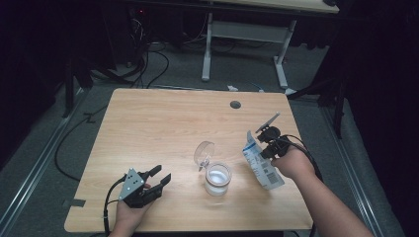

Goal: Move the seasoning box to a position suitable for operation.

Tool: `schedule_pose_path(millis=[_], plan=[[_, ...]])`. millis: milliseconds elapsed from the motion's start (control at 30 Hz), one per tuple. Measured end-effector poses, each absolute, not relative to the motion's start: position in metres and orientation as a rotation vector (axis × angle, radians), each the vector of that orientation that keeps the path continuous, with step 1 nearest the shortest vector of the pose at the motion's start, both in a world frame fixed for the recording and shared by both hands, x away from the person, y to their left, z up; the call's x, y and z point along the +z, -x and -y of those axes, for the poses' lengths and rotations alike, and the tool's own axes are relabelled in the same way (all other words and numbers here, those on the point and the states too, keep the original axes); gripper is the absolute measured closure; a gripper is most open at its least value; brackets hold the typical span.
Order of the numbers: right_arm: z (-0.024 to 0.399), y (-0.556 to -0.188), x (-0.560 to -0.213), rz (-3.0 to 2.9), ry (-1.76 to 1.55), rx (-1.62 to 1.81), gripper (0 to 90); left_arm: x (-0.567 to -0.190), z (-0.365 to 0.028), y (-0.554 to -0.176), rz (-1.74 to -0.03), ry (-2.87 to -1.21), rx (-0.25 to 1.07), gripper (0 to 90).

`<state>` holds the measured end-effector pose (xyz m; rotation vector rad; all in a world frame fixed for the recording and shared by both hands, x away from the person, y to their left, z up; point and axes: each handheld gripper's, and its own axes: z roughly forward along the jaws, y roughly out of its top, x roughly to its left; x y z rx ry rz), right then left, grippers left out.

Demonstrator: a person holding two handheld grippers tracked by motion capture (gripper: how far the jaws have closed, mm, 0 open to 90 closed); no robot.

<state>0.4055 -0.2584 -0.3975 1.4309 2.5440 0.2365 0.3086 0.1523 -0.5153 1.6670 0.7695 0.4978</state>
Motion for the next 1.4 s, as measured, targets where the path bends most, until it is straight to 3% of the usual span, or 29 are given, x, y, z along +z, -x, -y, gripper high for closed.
schedule_pose_path(millis=[1400], plan=[[0.269,-0.372,-0.399,-2.192,-1.375,0.662,89.7,-0.518,-0.157,-0.314,-0.827,-1.702,0.510,51.5]])
